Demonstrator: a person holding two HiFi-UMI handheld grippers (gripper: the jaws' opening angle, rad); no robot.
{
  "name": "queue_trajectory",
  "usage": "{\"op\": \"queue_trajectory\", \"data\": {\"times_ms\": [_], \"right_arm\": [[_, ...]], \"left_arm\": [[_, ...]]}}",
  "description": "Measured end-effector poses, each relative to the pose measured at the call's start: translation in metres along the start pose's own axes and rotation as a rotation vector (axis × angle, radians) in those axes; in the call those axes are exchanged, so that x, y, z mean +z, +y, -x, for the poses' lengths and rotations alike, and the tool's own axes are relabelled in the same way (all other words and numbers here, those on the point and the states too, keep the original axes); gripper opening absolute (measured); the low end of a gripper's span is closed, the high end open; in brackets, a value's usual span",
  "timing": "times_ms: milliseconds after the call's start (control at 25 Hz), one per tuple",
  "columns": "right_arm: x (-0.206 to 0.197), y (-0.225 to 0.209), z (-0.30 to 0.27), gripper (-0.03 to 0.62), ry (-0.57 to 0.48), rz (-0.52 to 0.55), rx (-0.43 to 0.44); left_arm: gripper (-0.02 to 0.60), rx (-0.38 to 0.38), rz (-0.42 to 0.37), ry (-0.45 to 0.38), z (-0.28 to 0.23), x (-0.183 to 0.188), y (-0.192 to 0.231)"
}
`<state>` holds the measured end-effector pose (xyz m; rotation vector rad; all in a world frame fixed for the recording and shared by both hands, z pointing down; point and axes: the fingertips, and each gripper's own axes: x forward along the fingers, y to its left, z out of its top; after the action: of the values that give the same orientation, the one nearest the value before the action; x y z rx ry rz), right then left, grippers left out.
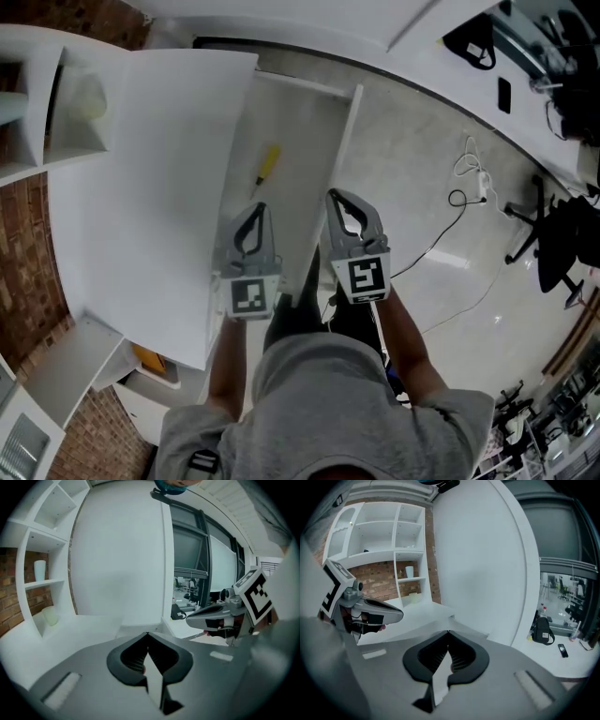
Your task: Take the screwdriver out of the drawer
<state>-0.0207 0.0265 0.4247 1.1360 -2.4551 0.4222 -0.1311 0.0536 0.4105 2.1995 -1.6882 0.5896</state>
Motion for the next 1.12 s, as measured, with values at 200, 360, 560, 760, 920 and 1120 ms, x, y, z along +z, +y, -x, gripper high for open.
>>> {"op": "queue_trajectory", "data": {"times_ms": [200,360,560,760,920,1120], "right_arm": [[-0.017,-0.002,-0.032,0.003,0.011,-0.026,-0.001],[-0.026,-0.002,-0.049,0.003,0.026,-0.033,0.004],[-0.033,-0.005,-0.056,0.003,0.048,-0.042,0.005],[-0.035,-0.008,-0.057,0.003,0.059,-0.062,0.008],[-0.037,-0.011,-0.056,0.003,0.061,-0.059,0.004],[-0.039,-0.017,-0.054,0.003,0.065,-0.069,-0.010]], "left_arm": [[0.012,-0.021,0.031,0.034,-0.027,-0.026,0.009],[0.012,-0.023,0.023,0.083,-0.046,-0.048,0.017],[0.012,-0.009,0.061,0.149,-0.060,-0.066,0.025],[0.014,0.000,0.069,0.250,-0.075,-0.097,0.030],[0.095,-0.020,0.086,0.301,-0.087,-0.109,0.028],[0.119,-0.011,0.032,0.357,-0.101,-0.126,0.029]]}}
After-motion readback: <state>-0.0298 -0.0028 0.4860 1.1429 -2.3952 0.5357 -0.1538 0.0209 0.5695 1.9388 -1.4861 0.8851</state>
